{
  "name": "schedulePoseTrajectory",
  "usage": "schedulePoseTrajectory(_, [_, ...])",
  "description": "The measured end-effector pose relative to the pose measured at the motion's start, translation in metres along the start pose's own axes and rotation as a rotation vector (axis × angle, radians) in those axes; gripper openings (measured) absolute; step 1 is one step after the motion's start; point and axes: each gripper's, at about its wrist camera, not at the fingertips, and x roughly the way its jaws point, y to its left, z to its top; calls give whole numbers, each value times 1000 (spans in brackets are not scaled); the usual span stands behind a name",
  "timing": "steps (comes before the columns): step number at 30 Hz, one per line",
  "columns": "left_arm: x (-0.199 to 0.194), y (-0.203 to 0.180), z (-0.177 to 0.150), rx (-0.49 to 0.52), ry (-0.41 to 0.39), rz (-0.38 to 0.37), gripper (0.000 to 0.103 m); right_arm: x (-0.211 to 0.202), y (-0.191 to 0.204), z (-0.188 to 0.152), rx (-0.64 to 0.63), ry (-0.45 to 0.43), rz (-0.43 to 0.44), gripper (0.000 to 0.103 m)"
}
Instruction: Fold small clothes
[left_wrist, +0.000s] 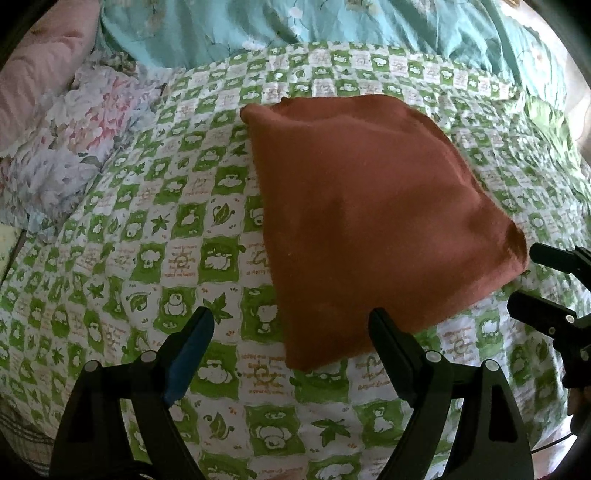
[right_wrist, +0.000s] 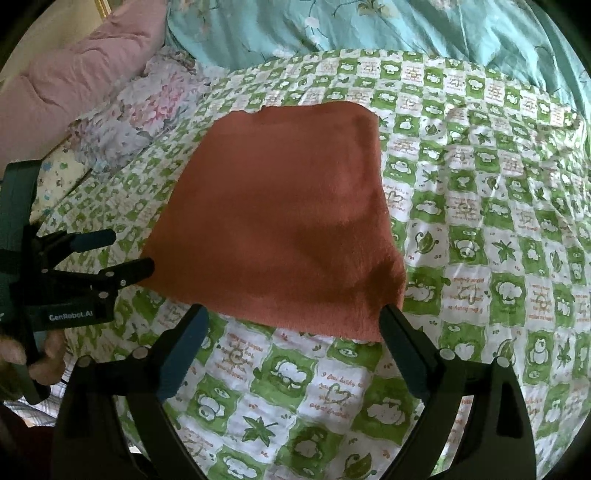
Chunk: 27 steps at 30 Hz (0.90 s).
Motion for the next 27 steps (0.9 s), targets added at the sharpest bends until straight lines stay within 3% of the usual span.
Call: schedulePoseTrajectory(27, [-5,-5,11,-8,-34,15,89,5,-2,20,-2,-25,15,96])
